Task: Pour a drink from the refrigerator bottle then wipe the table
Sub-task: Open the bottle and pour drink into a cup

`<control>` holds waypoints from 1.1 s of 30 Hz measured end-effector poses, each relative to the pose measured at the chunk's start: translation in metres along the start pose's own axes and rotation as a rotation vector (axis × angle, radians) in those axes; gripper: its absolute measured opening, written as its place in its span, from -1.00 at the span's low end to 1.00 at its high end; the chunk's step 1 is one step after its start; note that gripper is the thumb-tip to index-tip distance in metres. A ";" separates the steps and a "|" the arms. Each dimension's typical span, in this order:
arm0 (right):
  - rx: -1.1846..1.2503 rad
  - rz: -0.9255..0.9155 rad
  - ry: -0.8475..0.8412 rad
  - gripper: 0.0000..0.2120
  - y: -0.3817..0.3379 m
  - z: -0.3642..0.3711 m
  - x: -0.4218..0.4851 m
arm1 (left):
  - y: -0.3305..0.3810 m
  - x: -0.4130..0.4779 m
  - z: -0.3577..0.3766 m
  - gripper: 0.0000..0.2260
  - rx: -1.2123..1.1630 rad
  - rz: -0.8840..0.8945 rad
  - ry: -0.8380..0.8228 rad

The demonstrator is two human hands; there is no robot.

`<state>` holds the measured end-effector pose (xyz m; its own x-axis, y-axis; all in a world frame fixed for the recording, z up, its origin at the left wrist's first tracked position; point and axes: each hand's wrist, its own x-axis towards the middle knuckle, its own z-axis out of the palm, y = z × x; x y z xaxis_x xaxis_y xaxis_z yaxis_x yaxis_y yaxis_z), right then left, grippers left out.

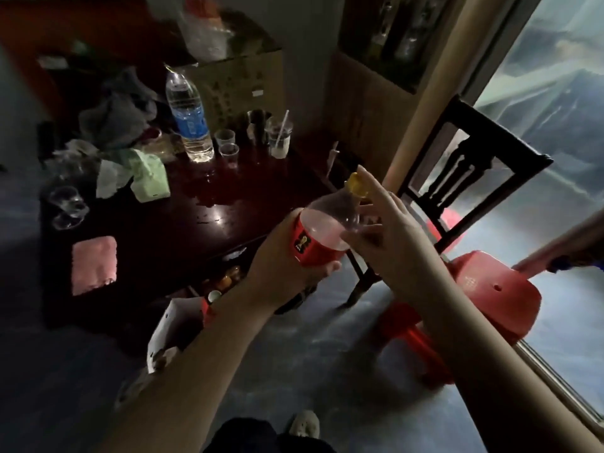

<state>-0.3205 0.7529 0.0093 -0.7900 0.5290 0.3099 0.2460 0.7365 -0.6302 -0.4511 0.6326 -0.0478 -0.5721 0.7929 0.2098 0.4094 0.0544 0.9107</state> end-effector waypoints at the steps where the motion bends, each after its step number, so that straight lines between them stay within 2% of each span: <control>1: 0.011 -0.022 -0.020 -0.20 0.003 0.003 0.006 | -0.003 0.001 -0.002 -0.33 0.026 -0.010 0.023; 6: 0.163 -0.104 -0.039 -0.39 0.007 0.019 0.033 | -0.013 0.002 -0.021 -0.34 0.120 -0.047 0.105; 10: 0.186 -0.170 0.008 -0.57 0.005 0.027 0.056 | -0.019 0.004 -0.036 -0.33 0.194 -0.068 0.180; 16: 0.117 -0.198 0.015 -0.64 0.005 0.036 0.089 | -0.034 0.025 -0.047 -0.30 0.216 -0.091 0.224; 19: 0.092 -0.164 -0.001 -0.70 0.010 0.043 0.113 | -0.047 0.041 -0.050 -0.27 0.246 -0.112 0.234; 25: -0.054 -0.061 -0.055 -0.69 0.023 0.066 0.182 | -0.076 0.093 -0.066 -0.23 0.307 -0.115 0.234; 33: 0.014 -0.054 -0.138 -0.75 0.031 0.112 0.284 | -0.122 0.171 -0.108 -0.21 0.277 -0.149 0.216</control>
<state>-0.6006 0.8786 -0.0019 -0.8721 0.4246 0.2432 0.1937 0.7560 -0.6252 -0.6759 0.6961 -0.0846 -0.7645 0.6192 0.1793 0.4698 0.3447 0.8127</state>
